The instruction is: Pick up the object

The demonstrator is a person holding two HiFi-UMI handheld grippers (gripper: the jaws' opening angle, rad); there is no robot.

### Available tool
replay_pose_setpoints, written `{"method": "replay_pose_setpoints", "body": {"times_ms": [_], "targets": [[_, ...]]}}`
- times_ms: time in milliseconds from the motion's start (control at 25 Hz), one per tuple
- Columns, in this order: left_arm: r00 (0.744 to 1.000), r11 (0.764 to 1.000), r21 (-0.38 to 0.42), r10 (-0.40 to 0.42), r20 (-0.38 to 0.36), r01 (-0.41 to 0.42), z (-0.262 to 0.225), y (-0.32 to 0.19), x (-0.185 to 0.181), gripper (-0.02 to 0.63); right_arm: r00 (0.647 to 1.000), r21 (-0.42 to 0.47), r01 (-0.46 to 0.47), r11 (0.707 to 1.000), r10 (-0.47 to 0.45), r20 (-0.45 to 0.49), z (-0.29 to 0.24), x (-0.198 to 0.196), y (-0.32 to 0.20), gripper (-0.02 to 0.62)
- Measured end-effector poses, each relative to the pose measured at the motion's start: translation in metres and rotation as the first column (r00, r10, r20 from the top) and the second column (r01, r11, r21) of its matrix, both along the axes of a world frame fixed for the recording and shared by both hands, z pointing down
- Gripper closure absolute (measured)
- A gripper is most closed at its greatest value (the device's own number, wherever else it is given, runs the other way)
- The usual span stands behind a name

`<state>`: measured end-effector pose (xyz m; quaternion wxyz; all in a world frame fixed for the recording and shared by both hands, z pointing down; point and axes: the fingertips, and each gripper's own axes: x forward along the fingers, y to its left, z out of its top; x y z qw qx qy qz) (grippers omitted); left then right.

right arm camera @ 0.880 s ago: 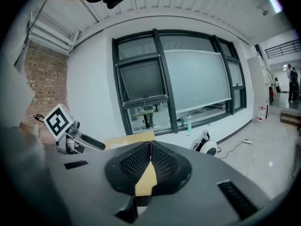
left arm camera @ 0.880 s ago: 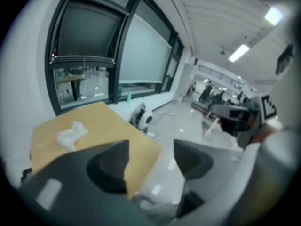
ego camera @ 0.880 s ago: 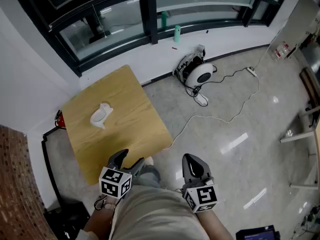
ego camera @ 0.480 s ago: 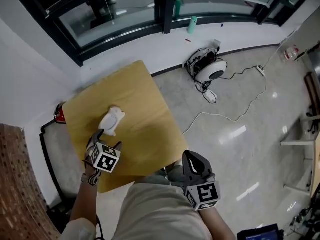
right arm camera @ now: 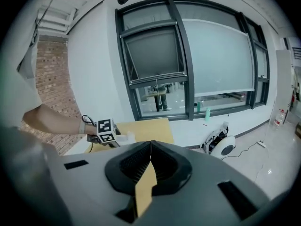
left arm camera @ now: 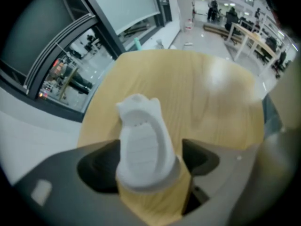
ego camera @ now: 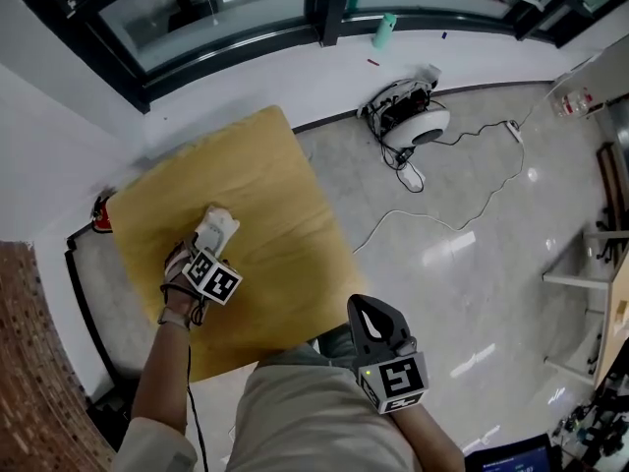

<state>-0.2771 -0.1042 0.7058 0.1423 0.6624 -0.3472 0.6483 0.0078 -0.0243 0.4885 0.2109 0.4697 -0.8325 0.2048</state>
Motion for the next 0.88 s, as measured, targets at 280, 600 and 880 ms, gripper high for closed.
{"method": "replay_pose_setpoints", "body": {"times_ms": [280,600,880], "targets": [[0.99,0.996,-0.031,0.085,0.116,-0.082,0.023,-0.015,-0.003,0.203,1.0,-0.025,0.017,1.0,-0.017,-0.002,0.011,-0.001,-0.009,0.588],[0.983,0.985,-0.153,0.108,0.146,-0.085,0.029,-0.023,-0.006,0.14,0.999,-0.036,0.035,0.999,-0.035,-0.002,0.017,0.003,-0.007,0.588],[0.97,0.981,-0.17,0.131,0.207,-0.096,0.028,-0.018,-0.004,0.186,0.999,-0.018,0.032,0.999,-0.032,0.006,0.012,0.007,-0.006,0.588]]}}
